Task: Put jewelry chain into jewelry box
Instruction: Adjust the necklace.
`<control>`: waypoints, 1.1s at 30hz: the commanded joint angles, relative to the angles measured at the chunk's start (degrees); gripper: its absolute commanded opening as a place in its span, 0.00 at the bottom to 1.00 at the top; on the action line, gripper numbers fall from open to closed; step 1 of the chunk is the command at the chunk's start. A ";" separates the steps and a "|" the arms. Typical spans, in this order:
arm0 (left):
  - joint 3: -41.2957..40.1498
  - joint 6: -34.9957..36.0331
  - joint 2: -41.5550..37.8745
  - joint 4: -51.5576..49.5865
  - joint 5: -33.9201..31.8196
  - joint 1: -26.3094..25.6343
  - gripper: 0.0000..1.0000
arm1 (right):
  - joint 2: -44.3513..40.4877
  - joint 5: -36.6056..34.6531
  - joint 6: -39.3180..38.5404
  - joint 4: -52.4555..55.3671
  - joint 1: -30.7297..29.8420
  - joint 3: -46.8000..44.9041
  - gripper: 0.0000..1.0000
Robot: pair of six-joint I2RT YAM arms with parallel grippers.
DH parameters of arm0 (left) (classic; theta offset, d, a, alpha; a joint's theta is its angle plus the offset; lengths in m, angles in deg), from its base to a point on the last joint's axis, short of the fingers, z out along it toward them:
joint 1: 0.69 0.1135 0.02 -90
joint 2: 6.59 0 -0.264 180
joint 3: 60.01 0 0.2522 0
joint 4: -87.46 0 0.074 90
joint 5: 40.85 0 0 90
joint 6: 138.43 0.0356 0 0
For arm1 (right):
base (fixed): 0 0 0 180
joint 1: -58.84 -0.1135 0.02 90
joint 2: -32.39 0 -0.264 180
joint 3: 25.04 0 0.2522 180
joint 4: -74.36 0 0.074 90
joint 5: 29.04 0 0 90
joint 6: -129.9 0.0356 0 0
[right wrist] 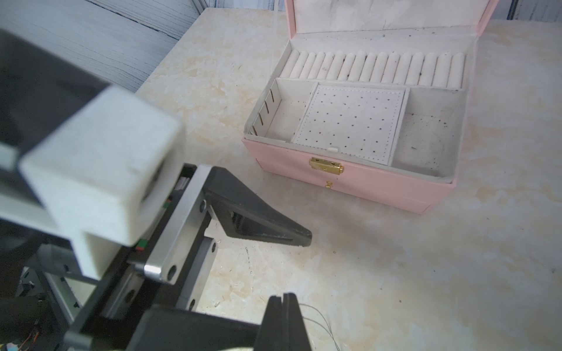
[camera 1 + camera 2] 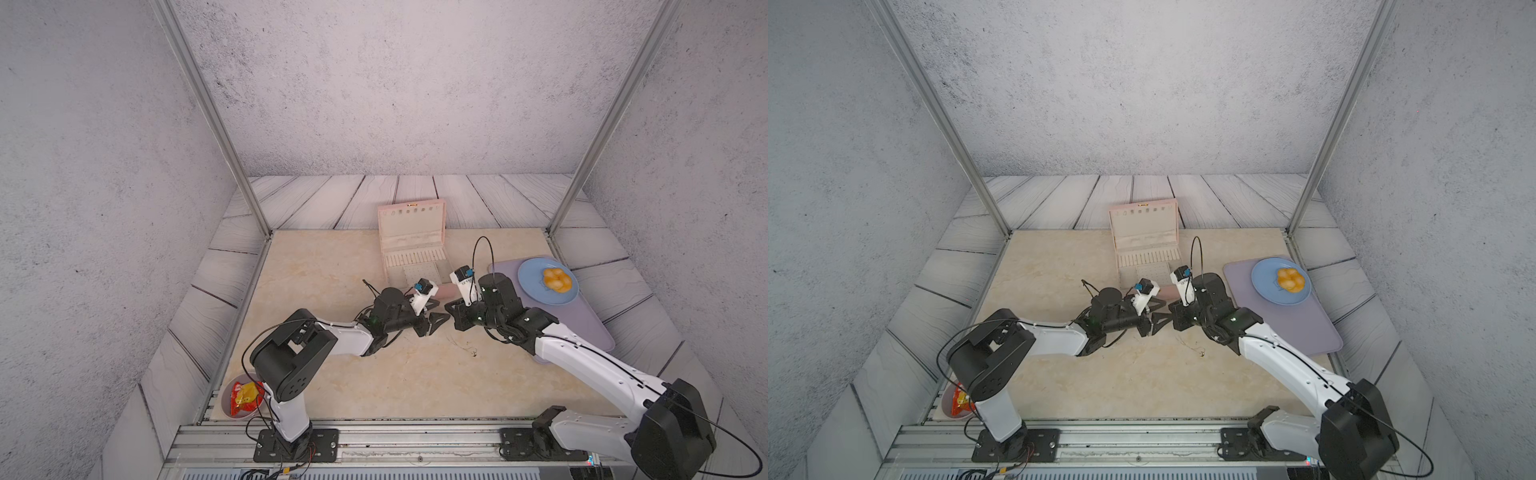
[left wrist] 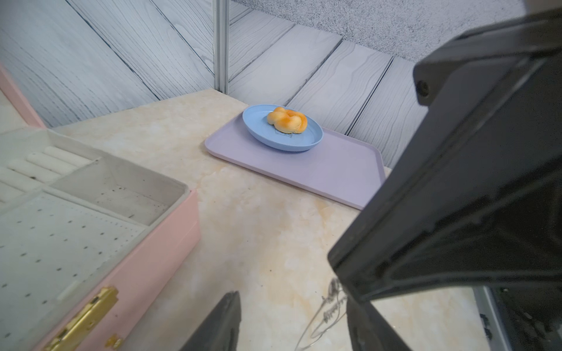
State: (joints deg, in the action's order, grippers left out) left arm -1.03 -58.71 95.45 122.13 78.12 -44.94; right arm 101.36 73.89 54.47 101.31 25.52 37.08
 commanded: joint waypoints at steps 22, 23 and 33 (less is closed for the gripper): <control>-1.02 -0.46 -10.66 -7.19 -1.80 -0.57 0.00 | -6.08 0.78 0.23 -6.05 -0.11 -5.83 0.38; -1.00 -0.22 -11.66 -8.61 -2.23 -0.54 0.00 | -6.76 1.12 -0.42 -8.53 -0.11 -7.87 0.41; 2.16 0.55 -13.61 -14.19 5.56 -0.49 0.00 | -5.33 6.38 -2.96 -34.11 -0.12 -20.38 0.45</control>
State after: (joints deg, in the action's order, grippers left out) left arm -0.97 -59.11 82.69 110.28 80.48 -45.22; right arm 95.68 78.63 52.83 76.87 25.52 16.58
